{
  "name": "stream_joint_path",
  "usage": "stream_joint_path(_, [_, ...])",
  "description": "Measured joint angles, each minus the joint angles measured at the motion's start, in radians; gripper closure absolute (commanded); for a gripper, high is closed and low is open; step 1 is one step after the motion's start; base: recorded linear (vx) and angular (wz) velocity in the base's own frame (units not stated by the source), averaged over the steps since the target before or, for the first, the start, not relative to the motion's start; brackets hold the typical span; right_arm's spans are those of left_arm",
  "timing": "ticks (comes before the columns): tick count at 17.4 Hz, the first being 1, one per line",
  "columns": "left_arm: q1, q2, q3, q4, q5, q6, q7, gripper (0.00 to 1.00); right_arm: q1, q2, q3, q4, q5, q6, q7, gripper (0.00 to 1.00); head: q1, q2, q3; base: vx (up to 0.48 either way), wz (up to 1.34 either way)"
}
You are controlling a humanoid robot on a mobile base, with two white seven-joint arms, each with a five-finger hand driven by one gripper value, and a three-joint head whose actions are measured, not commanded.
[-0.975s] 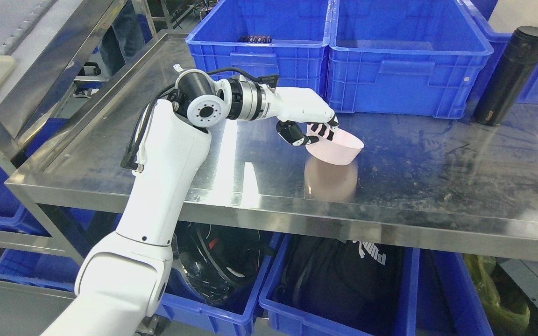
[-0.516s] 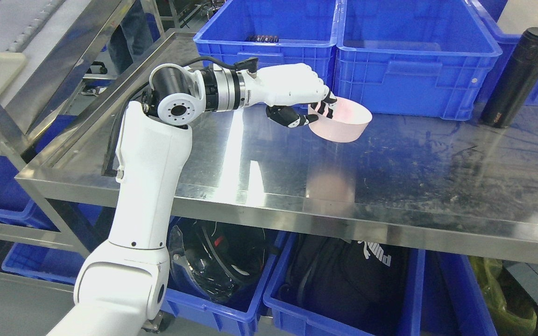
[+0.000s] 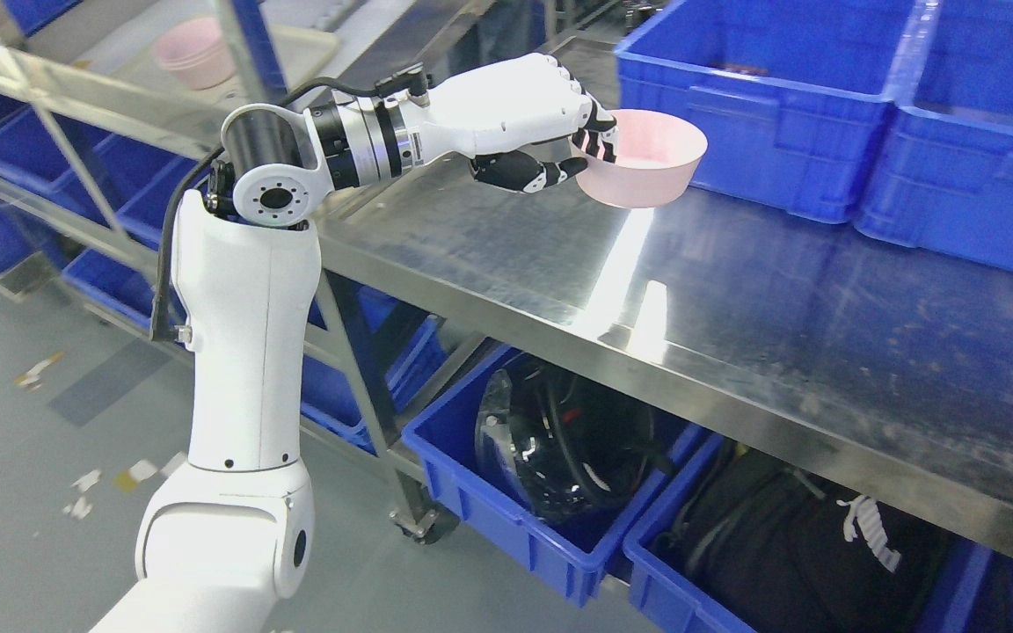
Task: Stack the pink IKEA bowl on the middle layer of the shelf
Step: 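Lift the pink bowl off the shelf with the left hand, then hold the pink bowl raised in the left hand while turning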
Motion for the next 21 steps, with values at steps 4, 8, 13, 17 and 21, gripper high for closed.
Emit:
stream_joint_path(4, [0.000, 0.000, 0.022, -0.029, 0.007, 0.000, 0.003, 0.99, 0.000, 0.000, 0.000, 0.000, 0.000, 0.000, 0.000, 0.00, 0.0000, 0.000, 0.000, -0.082, 0.76])
stream_joint_path(8, [-0.001, 0.000, 0.038, -0.055, 0.010, 0.000, 0.004, 0.99, 0.000, 0.000, 0.000, 0.000, 0.000, 0.000, 0.000, 0.00, 0.0000, 0.000, 0.000, -0.078, 0.99])
stream_joint_path(13, [-0.002, 0.000, 0.052, -0.077, 0.011, 0.000, 0.004, 0.99, 0.000, 0.000, 0.000, 0.000, 0.000, 0.000, 0.000, 0.00, 0.0000, 0.000, 0.000, -0.033, 1.02])
stream_joint_path(17, [-0.002, 0.000, 0.059, -0.088, 0.012, 0.000, 0.004, 0.99, 0.000, 0.000, 0.000, 0.000, 0.000, 0.000, 0.000, 0.00, 0.0000, 0.000, 0.000, 0.029, 0.75])
stream_joint_path(21, [-0.003, 0.000, 0.064, -0.095, 0.012, 0.000, 0.004, 0.99, 0.000, 0.000, 0.000, 0.000, 0.000, 0.000, 0.000, 0.00, 0.0000, 0.000, 0.000, 0.107, 0.45])
